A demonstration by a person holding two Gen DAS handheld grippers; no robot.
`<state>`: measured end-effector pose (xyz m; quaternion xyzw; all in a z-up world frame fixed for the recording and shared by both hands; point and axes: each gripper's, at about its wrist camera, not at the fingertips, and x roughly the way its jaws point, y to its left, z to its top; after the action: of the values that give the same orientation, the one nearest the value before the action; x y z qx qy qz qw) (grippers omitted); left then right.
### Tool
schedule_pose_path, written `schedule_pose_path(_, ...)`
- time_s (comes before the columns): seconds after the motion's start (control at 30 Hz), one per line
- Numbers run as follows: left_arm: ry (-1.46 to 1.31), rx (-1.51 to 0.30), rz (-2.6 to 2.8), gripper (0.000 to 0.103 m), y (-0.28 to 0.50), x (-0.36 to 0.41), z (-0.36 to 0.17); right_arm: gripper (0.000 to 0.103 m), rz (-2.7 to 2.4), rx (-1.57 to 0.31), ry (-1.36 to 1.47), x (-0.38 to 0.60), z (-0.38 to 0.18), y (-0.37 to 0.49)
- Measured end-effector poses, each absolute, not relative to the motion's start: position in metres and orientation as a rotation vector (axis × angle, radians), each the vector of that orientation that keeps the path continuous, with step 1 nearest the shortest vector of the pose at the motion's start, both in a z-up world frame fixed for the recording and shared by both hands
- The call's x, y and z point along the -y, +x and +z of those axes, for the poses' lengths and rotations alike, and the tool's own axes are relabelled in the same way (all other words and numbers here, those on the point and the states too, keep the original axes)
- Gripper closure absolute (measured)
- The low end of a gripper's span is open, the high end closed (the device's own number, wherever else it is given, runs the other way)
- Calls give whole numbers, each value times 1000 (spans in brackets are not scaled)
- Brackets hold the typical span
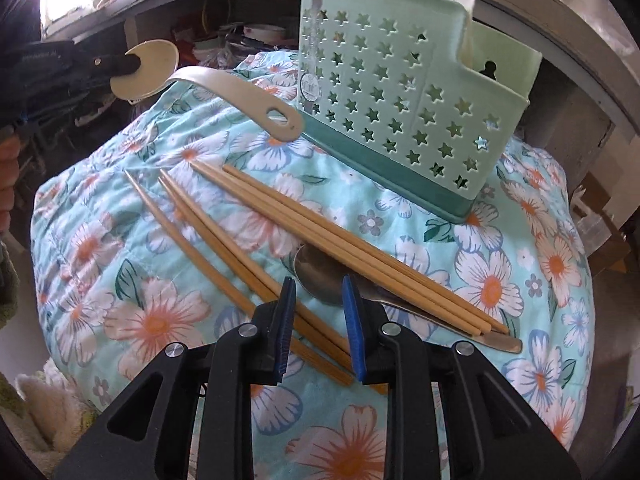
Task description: Organize utensils
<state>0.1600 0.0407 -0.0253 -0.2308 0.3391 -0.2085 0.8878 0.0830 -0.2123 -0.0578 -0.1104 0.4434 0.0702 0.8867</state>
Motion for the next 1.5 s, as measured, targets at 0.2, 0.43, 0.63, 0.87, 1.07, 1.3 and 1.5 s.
schedule_pose_path(0.2,-488,-712,-432,100,161,-41,-27,81,146,-920,-350,194,-59,91)
schedule_pose_path(0.43,-490,-707,-427,100,160,-44,-26,93,111,-938,-538,168,-76,106)
schedule_pose_path(0.63,-489,-696,-407,100,159,-50,-23,100,91,-860,-552,159,-65,91)
schedule_pose_path(0.87,-494,-676,-376,100,159,-62,-21,100,163,-772,-106,218,5,79)
schedule_pose_path(1.07,-491,-629,-368,100,152,-69,-9,101,236,-679,229,271,44,69)
schedule_pose_path(1.3,-446,-502,-370,100,135,-72,32,101,255,-612,393,305,53,59)
schedule_pose_path(1.5,-429,-377,-403,101,136,-70,90,101,259,-607,393,306,50,57)
